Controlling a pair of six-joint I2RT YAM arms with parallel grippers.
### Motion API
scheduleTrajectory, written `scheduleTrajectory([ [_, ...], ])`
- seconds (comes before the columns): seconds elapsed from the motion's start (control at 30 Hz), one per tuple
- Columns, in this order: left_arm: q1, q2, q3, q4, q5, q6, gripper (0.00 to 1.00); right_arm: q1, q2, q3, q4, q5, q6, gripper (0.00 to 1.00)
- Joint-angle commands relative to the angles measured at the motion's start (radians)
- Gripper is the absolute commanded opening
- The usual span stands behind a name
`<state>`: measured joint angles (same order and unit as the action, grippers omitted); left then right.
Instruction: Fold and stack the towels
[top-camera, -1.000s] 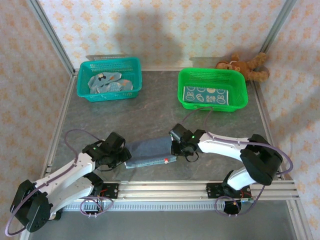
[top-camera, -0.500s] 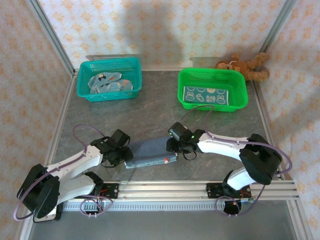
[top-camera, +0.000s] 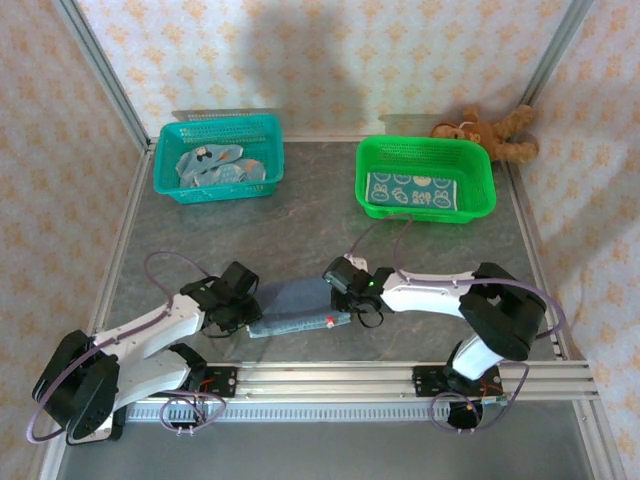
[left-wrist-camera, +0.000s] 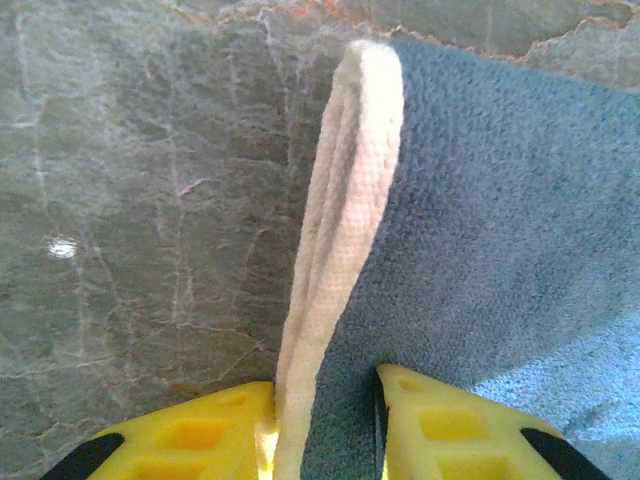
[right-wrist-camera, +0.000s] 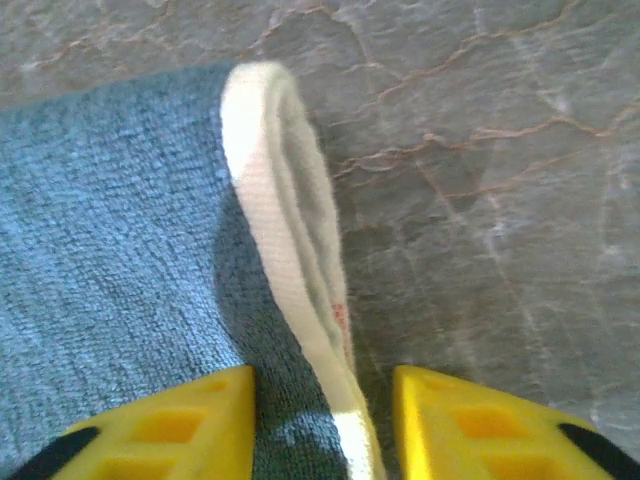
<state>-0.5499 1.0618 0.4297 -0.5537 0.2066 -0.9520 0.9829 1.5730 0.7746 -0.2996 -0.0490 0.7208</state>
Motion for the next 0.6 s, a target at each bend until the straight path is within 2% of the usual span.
scheduleTrajectory([
  [0.0, -0.004, 0.014, -0.042, 0.080, 0.030, -0.017, 0.31, 0.047, 0.085, -0.010, 0.053, -0.015, 0.040, 0.21],
  [0.1, -0.003, -0.002, -0.029, 0.065, 0.023, -0.010, 0.32, 0.049, 0.071, -0.011, 0.036, 0.003, 0.049, 0.07],
  [0.17, -0.004, -0.020, -0.012, 0.040, 0.009, -0.003, 0.38, 0.049, 0.040, 0.000, -0.006, 0.035, 0.047, 0.01],
  [0.3, -0.002, -0.077, 0.036, -0.022, -0.045, 0.011, 0.60, 0.048, -0.041, 0.061, -0.131, 0.109, 0.021, 0.00],
  [0.33, 0.000, -0.093, 0.047, -0.036, -0.060, 0.011, 0.72, 0.046, -0.057, 0.086, -0.172, 0.129, 0.013, 0.00],
  [0.43, 0.002, -0.139, 0.071, -0.054, -0.088, 0.015, 0.90, 0.026, -0.081, 0.178, -0.298, 0.181, -0.008, 0.00],
  [0.5, 0.004, -0.165, 0.084, -0.058, -0.102, 0.017, 1.00, 0.006, -0.090, 0.243, -0.366, 0.203, -0.027, 0.00],
  [0.57, 0.005, -0.184, 0.094, -0.058, -0.109, 0.023, 1.00, -0.022, -0.098, 0.302, -0.411, 0.214, -0.049, 0.00],
])
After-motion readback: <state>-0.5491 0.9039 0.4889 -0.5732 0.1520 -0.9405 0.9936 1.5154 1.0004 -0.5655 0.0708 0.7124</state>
